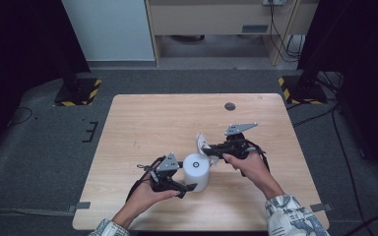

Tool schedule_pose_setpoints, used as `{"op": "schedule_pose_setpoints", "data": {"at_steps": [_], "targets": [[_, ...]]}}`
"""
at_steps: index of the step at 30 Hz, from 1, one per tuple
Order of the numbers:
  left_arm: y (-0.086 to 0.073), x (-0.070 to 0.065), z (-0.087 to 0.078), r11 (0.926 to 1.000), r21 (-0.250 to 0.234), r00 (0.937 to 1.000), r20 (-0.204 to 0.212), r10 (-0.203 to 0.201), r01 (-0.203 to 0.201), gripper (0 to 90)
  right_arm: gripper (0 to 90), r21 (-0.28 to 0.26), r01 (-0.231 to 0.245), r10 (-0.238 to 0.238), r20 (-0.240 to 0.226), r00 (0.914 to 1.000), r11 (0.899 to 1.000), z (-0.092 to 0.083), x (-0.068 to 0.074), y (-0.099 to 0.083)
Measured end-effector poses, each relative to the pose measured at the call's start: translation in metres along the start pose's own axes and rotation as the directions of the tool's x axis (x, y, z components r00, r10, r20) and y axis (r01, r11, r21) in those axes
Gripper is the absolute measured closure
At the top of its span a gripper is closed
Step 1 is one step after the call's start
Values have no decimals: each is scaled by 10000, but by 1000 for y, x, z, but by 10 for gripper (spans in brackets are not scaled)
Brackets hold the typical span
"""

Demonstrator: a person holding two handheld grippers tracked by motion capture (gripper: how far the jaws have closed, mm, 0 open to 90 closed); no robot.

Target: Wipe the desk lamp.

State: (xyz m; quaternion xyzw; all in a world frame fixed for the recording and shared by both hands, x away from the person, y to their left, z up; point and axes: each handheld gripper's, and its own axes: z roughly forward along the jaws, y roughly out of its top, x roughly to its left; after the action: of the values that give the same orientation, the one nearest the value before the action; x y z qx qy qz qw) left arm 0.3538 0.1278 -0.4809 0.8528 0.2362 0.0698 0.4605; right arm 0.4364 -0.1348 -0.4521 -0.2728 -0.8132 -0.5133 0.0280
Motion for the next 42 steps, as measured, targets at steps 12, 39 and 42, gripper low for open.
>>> {"op": "schedule_pose_setpoints", "data": {"at_steps": [12,39,42], "targets": [[-1,3,5,9999,86,9999,-101,55,-54,118,788,802,-529,562,-393,9976,9954,30,-15,-14],[0,2,7,9998,185,9998,-152,127,-124,105,790,1941,-728,738,17,9973,9783,48,-22,-34],[0,2,8,9996,220,9996,-221,195,-190,106,790,1951,-771,784,10,9969,9777,48,-22,-34]]}}
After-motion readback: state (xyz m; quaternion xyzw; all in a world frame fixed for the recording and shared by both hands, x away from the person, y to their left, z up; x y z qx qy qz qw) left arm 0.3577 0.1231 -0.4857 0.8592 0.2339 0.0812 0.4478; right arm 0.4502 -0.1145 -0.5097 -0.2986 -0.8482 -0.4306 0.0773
